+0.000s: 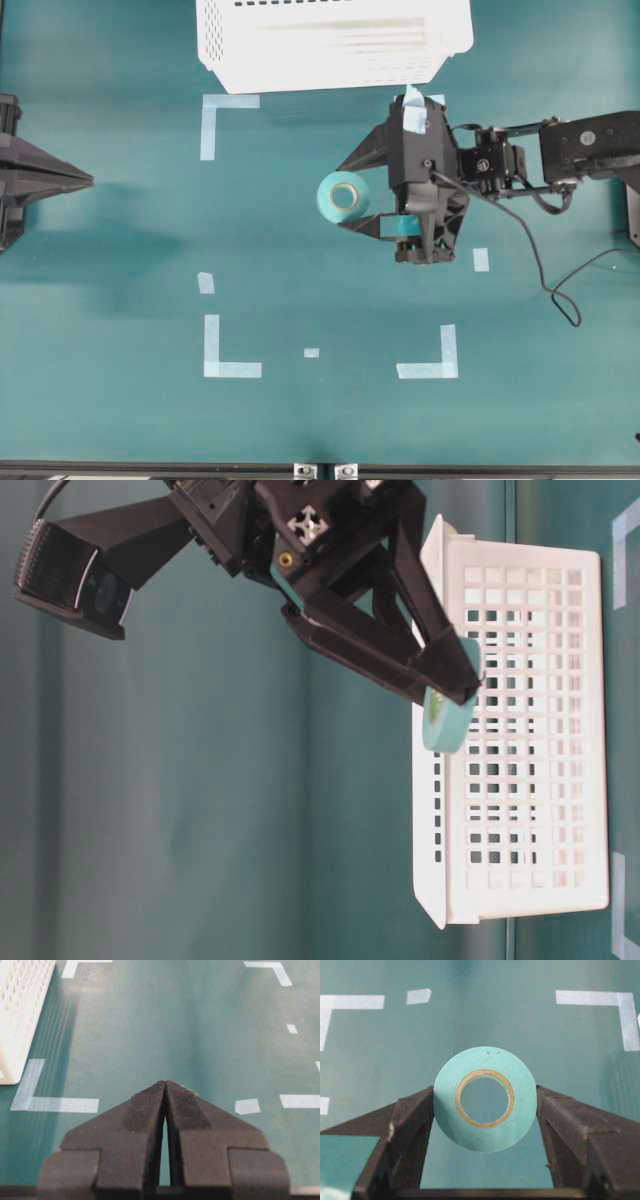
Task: Put the tape in the middle into the white basket.
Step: 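Lift the tape roll and carry it toward the white basket, then lower the tape roll into the basket and open the right gripper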
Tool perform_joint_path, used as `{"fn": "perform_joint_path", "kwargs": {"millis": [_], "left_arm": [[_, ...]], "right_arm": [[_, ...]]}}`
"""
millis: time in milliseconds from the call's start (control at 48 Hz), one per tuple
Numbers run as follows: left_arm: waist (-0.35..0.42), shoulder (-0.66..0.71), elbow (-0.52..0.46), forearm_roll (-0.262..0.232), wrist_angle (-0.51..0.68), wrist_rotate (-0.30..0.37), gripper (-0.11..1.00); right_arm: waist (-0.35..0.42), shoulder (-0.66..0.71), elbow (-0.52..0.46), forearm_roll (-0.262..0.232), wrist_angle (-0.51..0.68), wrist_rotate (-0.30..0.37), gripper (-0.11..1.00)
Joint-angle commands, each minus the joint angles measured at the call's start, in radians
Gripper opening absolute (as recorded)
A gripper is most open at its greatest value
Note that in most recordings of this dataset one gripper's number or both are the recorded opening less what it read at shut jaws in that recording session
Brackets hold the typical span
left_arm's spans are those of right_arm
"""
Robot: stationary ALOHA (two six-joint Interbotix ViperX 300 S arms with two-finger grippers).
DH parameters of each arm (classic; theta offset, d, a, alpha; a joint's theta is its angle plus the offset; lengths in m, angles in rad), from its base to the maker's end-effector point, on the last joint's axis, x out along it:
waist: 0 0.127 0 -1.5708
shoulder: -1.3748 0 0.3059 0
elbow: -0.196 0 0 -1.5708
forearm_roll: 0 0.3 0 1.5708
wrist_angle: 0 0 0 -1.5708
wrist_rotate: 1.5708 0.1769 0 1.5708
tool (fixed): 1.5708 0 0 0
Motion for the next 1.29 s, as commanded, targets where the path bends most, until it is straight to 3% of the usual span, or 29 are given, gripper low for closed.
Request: {"fn": "perform_joint_path", "kwargs": {"millis": [0, 521, 896, 1271], "left_arm": [[-0.002, 0.008, -0.012, -0.002, -0.009, 0.002, -0.11], [-0.002, 0.008, -0.012, 0.000, -0.009, 0.002, -0.11], [-0.002, 0.008, -0.012, 0.000, -0.009, 0.000, -0.11], [0.000, 0.008, -0.012, 0.000, -0.009, 0.002, -0.11]], "right_arm": [[-0.009, -0.023, -0.018, -0.003, 0.003, 0.002, 0.68], [-0.166, -0.041, -0.028, -0.063, -0.012, 0.000, 0.68], [-0.325, -0.041, -0.029, -0.064, -0.031, -0.006, 0.68], [-0.417, -0.025, -0.031, -0.069, -0.041, -0.006, 0.68]]}}
